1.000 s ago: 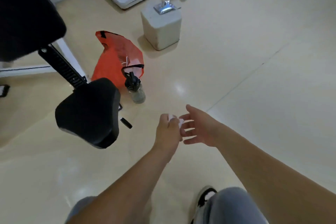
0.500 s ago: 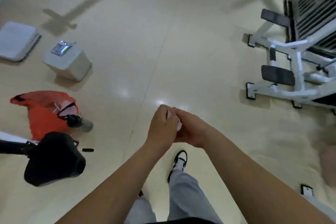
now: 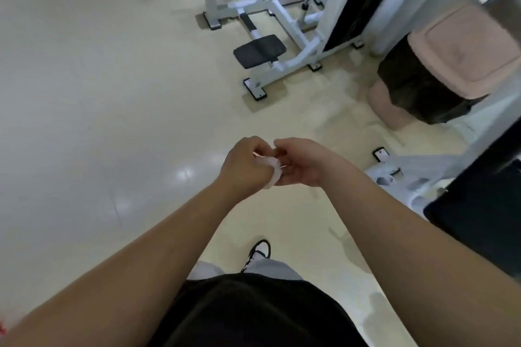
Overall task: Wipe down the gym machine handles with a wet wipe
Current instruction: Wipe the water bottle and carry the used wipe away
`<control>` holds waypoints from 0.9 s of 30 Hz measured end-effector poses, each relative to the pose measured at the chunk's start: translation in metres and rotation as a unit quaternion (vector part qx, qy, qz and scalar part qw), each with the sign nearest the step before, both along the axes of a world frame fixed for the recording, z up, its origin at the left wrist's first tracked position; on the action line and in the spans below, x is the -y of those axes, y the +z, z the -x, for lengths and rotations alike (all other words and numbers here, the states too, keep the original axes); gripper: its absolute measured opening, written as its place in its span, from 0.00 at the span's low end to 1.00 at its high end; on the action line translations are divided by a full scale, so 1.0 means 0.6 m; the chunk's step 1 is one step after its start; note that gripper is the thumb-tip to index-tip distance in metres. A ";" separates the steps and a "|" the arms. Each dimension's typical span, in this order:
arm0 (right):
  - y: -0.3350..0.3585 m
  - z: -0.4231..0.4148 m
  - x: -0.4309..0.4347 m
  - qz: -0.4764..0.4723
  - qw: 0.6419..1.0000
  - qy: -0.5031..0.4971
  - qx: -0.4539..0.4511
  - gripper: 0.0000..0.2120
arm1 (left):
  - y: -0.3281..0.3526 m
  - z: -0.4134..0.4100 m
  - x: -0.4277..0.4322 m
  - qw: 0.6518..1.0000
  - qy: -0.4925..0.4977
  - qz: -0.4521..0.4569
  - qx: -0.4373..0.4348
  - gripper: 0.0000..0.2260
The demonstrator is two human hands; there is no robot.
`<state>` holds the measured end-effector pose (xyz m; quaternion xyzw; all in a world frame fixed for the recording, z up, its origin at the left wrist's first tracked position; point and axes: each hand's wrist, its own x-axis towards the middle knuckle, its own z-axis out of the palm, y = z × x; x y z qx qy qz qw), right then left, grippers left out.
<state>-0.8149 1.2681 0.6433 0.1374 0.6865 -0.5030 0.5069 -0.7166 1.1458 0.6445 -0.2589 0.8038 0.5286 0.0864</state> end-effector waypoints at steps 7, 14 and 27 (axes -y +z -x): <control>0.013 0.147 -0.123 0.004 0.987 -0.160 0.013 0.17 | 0.001 0.201 -0.078 0.993 -0.119 0.002 0.002 0.08; 0.016 0.312 -0.169 0.005 0.952 -0.307 -0.015 0.16 | -0.001 0.436 -0.099 0.970 -0.242 -0.017 0.020 0.08; 0.056 0.573 -0.376 -0.032 0.890 -0.447 -0.080 0.11 | 0.023 0.787 -0.320 0.932 -0.355 -0.074 0.017 0.05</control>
